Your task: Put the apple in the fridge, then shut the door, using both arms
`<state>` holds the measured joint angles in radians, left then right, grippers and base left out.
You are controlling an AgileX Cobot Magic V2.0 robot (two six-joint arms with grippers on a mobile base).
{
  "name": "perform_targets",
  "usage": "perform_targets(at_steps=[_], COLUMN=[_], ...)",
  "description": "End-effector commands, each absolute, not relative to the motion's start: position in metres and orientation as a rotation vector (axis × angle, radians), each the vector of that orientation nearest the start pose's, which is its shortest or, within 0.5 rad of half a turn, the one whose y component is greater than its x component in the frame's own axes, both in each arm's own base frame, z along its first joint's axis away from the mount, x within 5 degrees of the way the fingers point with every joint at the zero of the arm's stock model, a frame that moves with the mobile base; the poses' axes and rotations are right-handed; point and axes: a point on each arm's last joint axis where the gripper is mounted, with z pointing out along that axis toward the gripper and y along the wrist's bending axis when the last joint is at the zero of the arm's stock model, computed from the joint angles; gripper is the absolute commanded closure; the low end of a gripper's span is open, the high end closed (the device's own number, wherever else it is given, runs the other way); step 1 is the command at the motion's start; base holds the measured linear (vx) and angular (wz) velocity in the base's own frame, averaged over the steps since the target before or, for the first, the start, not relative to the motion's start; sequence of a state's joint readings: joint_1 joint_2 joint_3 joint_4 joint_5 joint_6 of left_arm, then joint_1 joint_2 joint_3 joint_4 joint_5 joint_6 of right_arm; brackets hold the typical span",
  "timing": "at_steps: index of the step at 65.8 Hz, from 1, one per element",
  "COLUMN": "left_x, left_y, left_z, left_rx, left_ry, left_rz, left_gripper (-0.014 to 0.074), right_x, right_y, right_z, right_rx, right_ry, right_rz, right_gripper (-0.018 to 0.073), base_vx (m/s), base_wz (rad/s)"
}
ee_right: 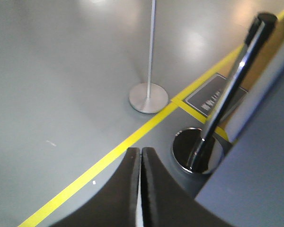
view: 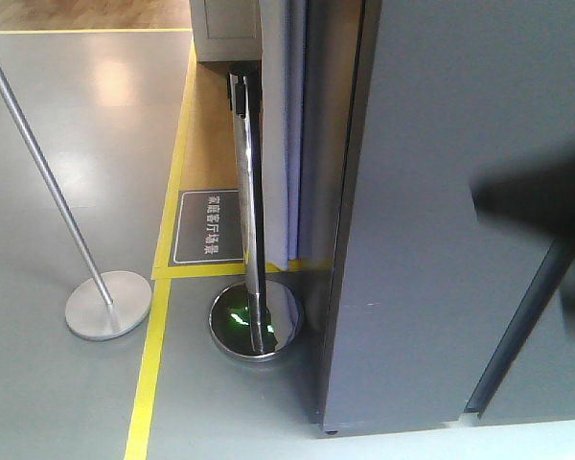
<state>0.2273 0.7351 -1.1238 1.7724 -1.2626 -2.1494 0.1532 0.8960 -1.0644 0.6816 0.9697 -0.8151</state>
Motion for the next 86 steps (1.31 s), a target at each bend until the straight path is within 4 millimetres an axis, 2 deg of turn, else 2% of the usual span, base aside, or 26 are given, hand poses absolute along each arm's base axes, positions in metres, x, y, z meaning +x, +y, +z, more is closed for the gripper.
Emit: perform_targets(at_steps=[1,4,8,19,28,38,47,86], left_x=[0.053,0.047,0.048,0.066,0.083,0.09,0.09,0.087], left_y=[-0.076,-0.077,-0.074,-0.059,-0.043,-0.038,-0.038,-0.043], left_z=[0.448,0.438,0.418,0.365,0.324,0.288,0.276,0.276], left_rx=[0.809,0.77,0.681,0.391,0.14,-0.04,-0.068,-0.016], left_ry=[1.529,1.525,1.543,1.599,1.649,1.689,1.714,1.727], left_rz=[-0.807,-0.79,-0.778,-0.706,-0.641,-0.733,-0.752,-0.802], left_gripper=[0.0605,0.0605,0.0605,0.0605,0.0605,0.0605,0.0605,0.0605], right_x=[0.126,0.118,0.105,0.084,0.074,0.069,0.066,0.066], right_y=[0.063,0.059,0.055,0.047,0.045,0.047,0.048,0.049], right_z=[0.392,0.378,0.354,0.31,0.288,0.282,0.279,0.278], right_rx=[-0.743,-0.714,-0.683,-0.622,-0.611,-0.641,-0.669,-0.677], right_ry=[1.838,1.835,1.837,1.83,1.837,1.862,1.886,1.893], right_rz=[0.403,0.372,0.349,0.313,0.308,0.34,0.361,0.367], right_gripper=[0.0564,0.0564,0.0564,0.0564,0.0564,0.0562,0.0562,0.0562], base_vx=[0.0,0.0,0.0,0.0,0.0,0.0,0.0,0.0], base_wz=[0.0,0.0,0.0,0.0,0.0,0.0,0.0,0.0])
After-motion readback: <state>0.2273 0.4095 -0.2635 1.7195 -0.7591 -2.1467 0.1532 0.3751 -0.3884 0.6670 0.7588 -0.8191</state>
